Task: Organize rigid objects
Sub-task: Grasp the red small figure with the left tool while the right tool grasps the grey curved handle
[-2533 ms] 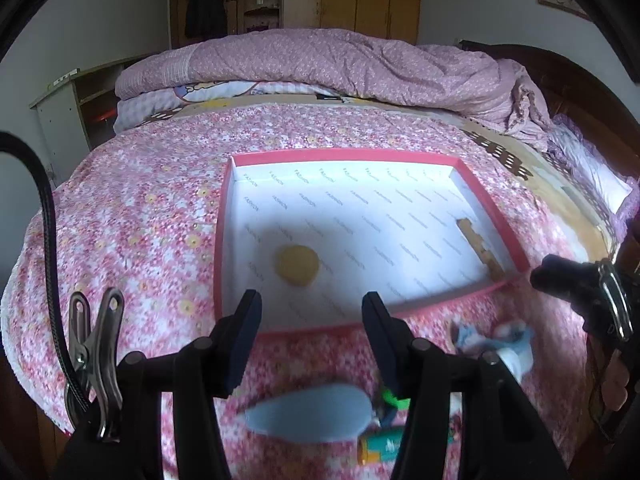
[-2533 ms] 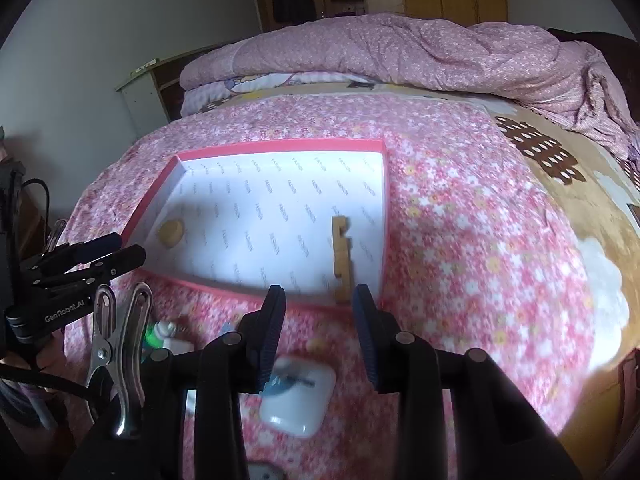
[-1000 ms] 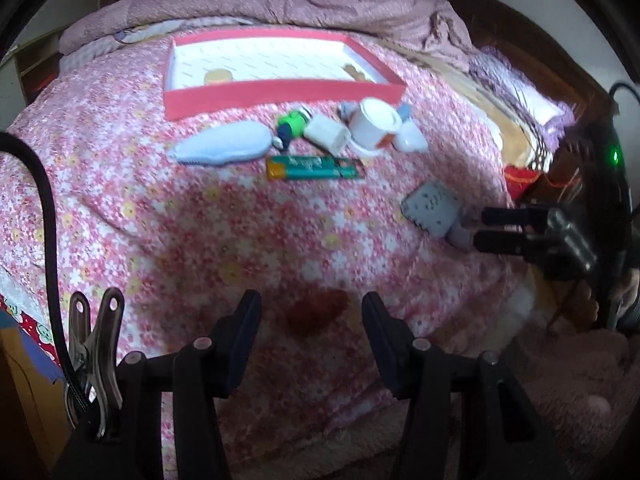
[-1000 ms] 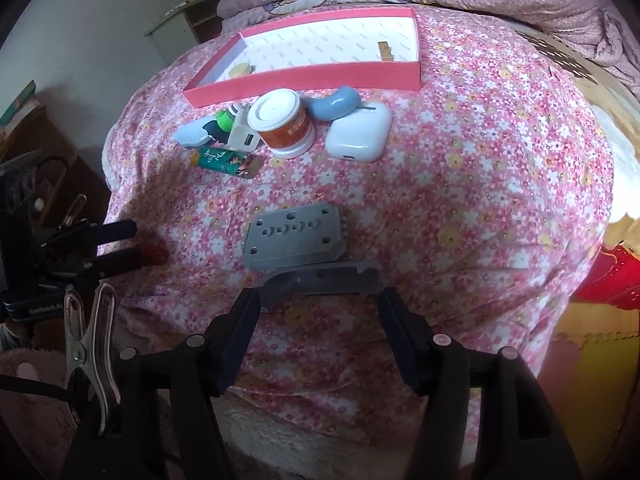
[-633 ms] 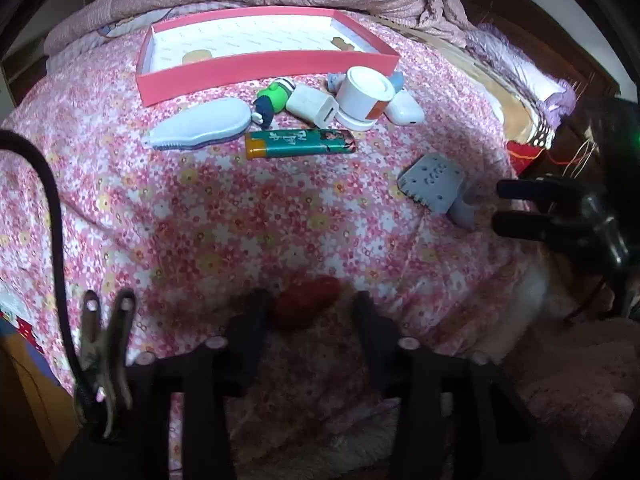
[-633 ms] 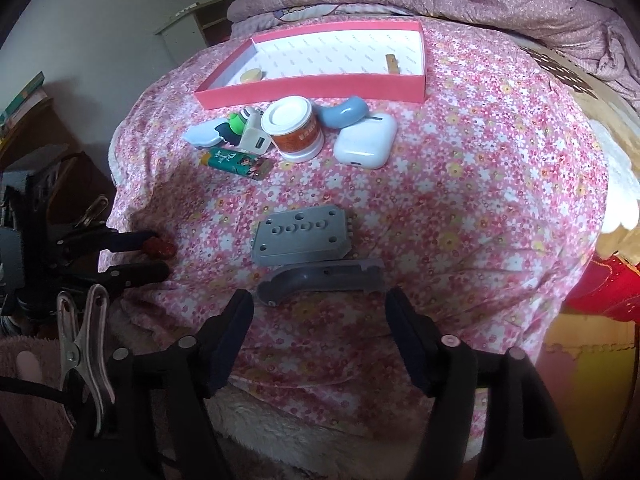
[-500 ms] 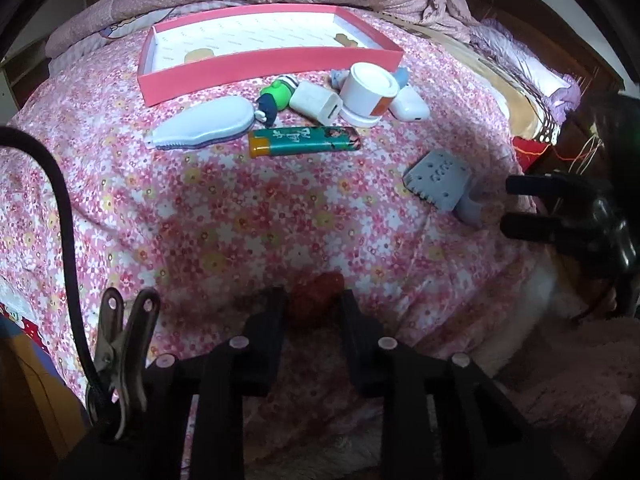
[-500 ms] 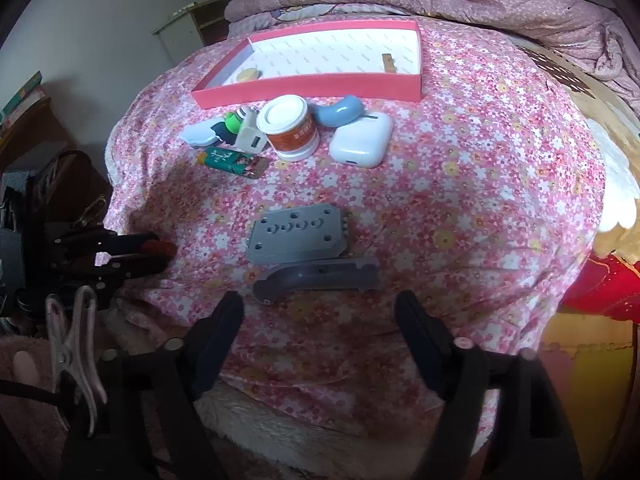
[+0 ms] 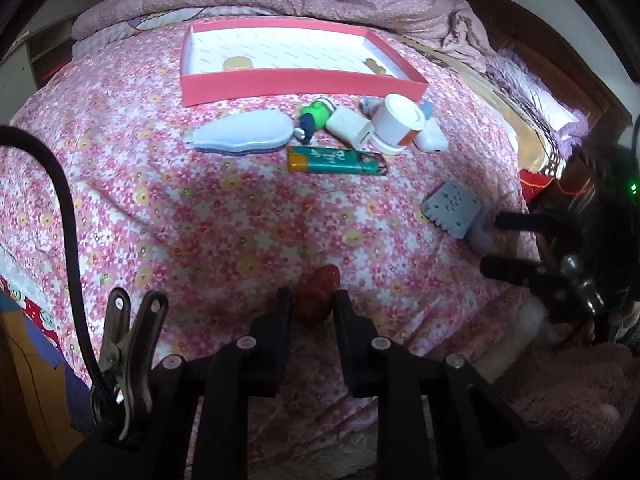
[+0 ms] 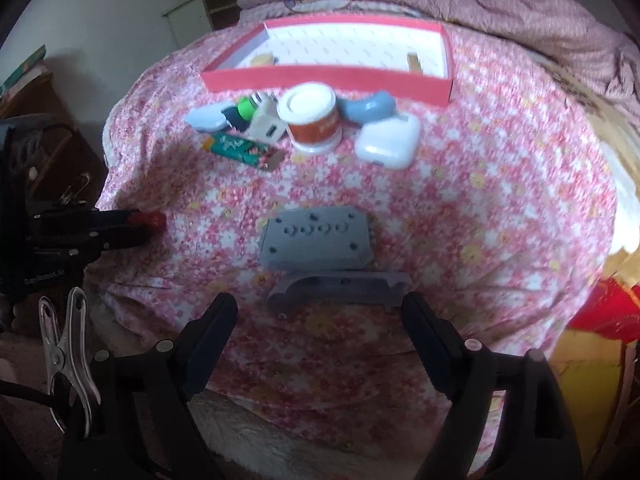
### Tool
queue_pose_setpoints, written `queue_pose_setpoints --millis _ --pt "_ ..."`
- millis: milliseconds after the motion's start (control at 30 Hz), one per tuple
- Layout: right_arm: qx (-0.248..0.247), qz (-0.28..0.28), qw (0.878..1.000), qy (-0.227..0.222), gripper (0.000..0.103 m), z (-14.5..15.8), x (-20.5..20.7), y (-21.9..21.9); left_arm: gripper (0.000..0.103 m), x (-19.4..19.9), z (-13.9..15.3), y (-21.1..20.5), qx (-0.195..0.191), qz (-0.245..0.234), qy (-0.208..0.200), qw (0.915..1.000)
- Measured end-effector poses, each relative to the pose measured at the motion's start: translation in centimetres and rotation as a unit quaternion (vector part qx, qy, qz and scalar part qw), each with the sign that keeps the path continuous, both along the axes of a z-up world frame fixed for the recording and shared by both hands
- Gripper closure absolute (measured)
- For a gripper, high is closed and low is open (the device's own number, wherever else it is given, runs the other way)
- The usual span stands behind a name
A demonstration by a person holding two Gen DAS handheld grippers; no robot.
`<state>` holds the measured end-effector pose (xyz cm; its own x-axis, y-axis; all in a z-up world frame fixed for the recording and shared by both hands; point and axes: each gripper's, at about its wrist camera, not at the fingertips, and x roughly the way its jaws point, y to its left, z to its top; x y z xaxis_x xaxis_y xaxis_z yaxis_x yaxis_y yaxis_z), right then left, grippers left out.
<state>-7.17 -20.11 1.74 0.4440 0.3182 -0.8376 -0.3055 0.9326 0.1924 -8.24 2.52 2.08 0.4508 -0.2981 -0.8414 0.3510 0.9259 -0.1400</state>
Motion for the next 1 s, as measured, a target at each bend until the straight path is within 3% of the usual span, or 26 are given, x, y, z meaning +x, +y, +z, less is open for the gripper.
queue_pose_setpoints --millis 467,533,600,667,1000 --pt "0.022 -0.011 1.0 0.006 0.016 -0.9 0.3 -0.1 0.081 0.5 0.4 0.0 -0.01 0.01 -0.007 0.9999" --pt "0.017 -0.015 1.0 0.002 0.019 -0.8 0.2 -0.2 0.081 0.5 0.3 0.1 -0.012 0.013 -0.005 0.9998" --pt "0.009 -0.019 1.0 -0.004 0.033 -0.6 -0.1 -0.4 0.081 0.5 0.2 0.3 -0.015 0.015 -0.003 0.9998" --pt "0.01 -0.022 1.0 -0.006 0.04 -0.4 -0.1 -0.6 0.081 0.6 0.3 0.6 -0.021 0.022 -0.002 0.9995" --pt "0.046 -0.029 0.998 -0.012 0.04 0.2 -1.1 -1.9 0.081 1.6 1.0 2.0 -0.043 0.062 -0.001 0.9971"
